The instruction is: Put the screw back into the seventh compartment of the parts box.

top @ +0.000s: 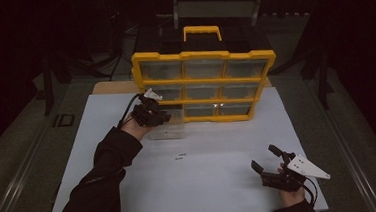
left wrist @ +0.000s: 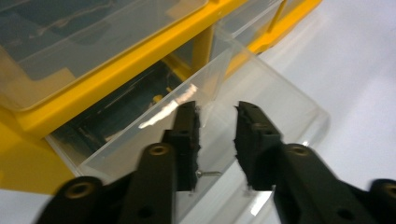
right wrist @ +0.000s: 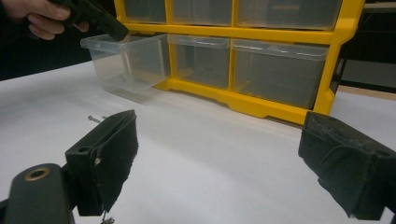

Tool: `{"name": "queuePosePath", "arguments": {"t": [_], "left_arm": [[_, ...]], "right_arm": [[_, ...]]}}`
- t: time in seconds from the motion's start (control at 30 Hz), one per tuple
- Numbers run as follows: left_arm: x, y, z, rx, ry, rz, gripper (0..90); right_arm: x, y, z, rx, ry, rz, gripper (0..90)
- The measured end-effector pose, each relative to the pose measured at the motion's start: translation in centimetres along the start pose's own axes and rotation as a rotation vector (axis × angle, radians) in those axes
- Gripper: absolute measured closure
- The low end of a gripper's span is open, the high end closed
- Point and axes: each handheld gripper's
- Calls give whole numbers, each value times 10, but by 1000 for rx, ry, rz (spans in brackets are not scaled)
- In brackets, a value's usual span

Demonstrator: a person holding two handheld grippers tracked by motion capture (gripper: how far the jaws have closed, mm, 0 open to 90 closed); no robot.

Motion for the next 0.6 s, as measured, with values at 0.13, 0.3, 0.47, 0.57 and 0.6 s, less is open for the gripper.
{"name": "queuePosePath", "arguments": {"t": [0.13, 0.3, 0.47, 0.57, 0.6], "left_arm": [[-2, 8, -1, -30, 12, -6, 521], [-7, 14, -3, -39, -4, -14, 246], [-14, 19, -6, -54, -28, -35, 135], [-19, 20, -9, -64, -39, -44, 95], [-20, 21, -10, -70, -44, -57, 87]], "right_arm": [[0, 0, 0, 1, 1, 0, 117], [1, 0, 0, 1, 1, 0, 117], [1, 0, 0, 1, 2, 0, 117], [1, 0, 0, 1, 2, 0, 117], [1, 0, 0, 1, 2, 1, 117]]}}
Point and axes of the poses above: each handheld gripper's, and its own axes: y roughly backward along the jaws, z roughly out of its top, x roughly to its left, and after that the axes turned 15 degrees about x, right-handed
